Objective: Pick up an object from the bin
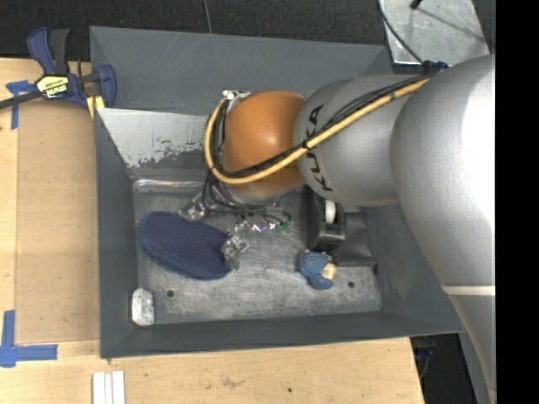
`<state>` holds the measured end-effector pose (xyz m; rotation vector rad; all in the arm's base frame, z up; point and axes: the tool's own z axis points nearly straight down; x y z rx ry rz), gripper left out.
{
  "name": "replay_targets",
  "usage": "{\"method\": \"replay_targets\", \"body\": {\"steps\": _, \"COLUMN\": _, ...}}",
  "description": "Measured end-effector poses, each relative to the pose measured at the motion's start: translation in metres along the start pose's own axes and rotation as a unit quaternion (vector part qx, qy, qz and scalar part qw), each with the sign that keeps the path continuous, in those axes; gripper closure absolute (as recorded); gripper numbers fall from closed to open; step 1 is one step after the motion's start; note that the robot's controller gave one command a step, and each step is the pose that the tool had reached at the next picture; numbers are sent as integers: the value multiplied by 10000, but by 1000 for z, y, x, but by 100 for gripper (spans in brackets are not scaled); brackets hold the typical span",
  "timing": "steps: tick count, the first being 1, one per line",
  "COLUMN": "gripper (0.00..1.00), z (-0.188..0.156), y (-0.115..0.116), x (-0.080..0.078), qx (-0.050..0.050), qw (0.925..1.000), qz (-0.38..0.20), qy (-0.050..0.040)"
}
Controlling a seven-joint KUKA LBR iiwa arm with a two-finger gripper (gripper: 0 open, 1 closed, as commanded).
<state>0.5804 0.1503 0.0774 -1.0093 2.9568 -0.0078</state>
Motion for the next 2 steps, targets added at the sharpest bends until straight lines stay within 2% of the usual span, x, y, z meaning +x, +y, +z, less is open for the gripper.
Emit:
{"method": "replay_targets", "body": {"steps": 1, "gripper": 100, "z": -2, "y": -1, "x": 0, "qx": 1, "qw": 10000, "qz": 9, "qy": -3}}
{"method": "replay_targets", "body": {"steps": 2, "gripper": 100, "z": -147, "y": 2, "x": -31, "qx": -28, "qw": 9996, "qz": -294, "qy": 7}}
